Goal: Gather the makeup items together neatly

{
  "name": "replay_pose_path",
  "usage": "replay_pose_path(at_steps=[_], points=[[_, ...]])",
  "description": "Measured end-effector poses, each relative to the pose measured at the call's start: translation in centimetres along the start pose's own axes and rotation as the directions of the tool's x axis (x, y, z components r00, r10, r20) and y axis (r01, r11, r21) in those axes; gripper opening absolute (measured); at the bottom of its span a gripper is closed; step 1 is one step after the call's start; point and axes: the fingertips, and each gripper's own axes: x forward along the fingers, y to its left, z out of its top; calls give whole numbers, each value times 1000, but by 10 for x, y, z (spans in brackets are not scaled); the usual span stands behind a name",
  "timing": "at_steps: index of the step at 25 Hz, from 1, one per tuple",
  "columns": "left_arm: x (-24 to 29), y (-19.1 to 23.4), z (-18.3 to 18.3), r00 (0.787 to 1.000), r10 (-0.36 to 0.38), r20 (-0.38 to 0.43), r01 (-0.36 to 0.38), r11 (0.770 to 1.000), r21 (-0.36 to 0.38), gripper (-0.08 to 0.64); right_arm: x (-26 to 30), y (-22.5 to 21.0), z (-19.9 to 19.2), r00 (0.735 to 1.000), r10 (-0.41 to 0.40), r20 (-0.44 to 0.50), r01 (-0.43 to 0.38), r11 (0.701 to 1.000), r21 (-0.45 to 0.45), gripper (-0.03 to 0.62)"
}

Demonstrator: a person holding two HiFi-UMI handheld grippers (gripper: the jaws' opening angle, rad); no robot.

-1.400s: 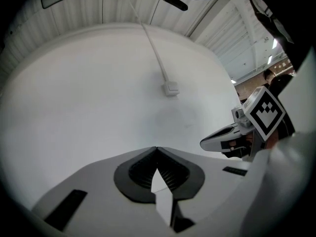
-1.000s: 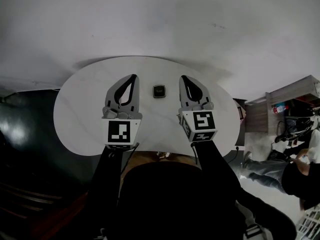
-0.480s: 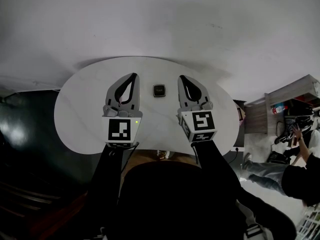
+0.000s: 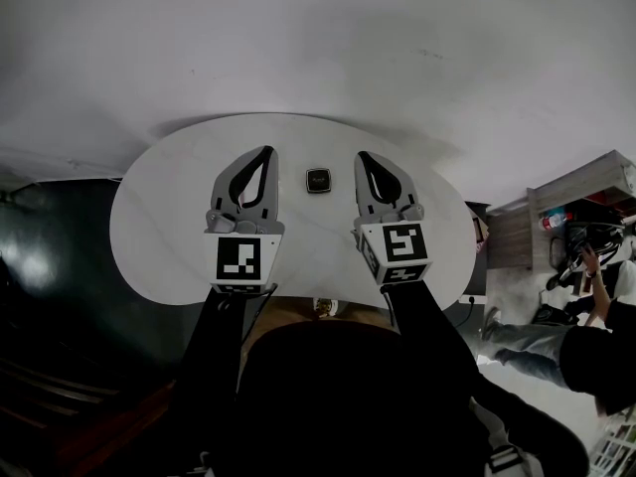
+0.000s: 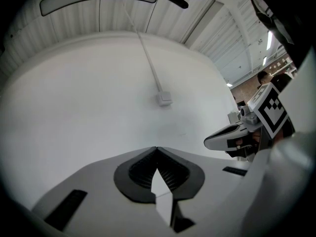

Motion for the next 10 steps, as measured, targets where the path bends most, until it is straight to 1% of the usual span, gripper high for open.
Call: replay_pose_path(at_steps=[5,10], points=[[-2,0,2,1000,4,3,-4,1000,7,15,-1,4,2,1000,11,3,-11,1000,5,27],[-4,0,3,1000,8,9,-8,1000,1,15,-4,2,-5,1000,7,-4,-7,1000,-17,27]])
